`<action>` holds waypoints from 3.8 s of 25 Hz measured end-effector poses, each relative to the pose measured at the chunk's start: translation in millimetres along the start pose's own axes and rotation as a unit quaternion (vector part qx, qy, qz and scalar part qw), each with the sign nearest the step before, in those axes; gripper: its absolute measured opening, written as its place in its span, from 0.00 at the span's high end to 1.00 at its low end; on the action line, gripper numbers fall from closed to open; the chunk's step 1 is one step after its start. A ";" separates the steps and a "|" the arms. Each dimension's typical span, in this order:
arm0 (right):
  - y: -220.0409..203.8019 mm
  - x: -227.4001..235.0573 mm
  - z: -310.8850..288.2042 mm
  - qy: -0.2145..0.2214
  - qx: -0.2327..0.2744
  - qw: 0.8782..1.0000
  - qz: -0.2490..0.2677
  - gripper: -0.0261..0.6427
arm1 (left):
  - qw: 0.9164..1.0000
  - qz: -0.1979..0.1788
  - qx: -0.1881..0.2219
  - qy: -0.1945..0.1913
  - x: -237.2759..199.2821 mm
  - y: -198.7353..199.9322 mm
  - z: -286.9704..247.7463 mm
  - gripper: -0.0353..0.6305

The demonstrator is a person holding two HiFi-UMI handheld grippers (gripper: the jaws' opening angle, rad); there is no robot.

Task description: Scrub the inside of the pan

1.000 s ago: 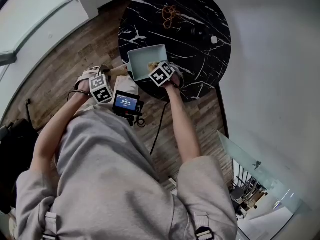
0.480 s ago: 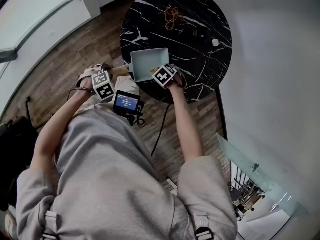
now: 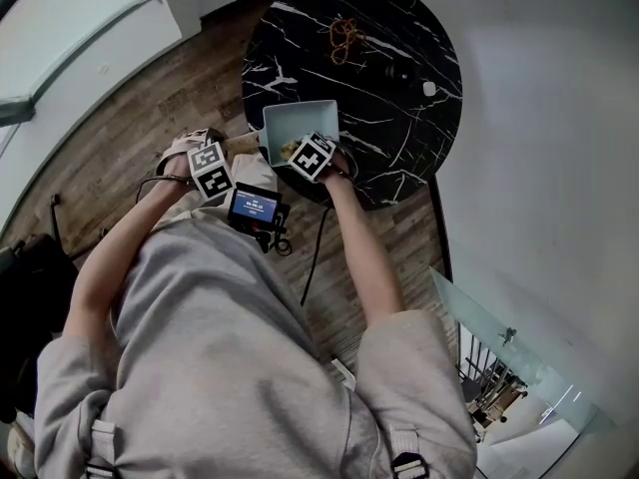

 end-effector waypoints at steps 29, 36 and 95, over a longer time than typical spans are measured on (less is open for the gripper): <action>43.1 -20.8 -19.1 -0.012 -0.075 0.997 -0.025 0.86 | 0.999 -0.030 0.007 -0.016 -2.5 0.7 -7.9 0.74; 11.7 -4.2 26.2 -0.084 0.095 0.968 -0.217 0.86 | 0.994 -0.058 0.089 -0.029 -4.7 8.9 11.2 0.66; -108.3 -504.3 294.5 -0.460 0.641 0.585 -0.185 0.86 | 0.841 -0.050 0.501 0.200 334.8 -16.1 328.4 0.92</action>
Point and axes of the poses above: the fingertips, and each gripper's own axes: z backward along the fingers, x to its right, y out of its top, the point moved 10 cm from there along z, backward along the fingers, and after that the axes turned 8 degrees about x, right-handed, at the moved point
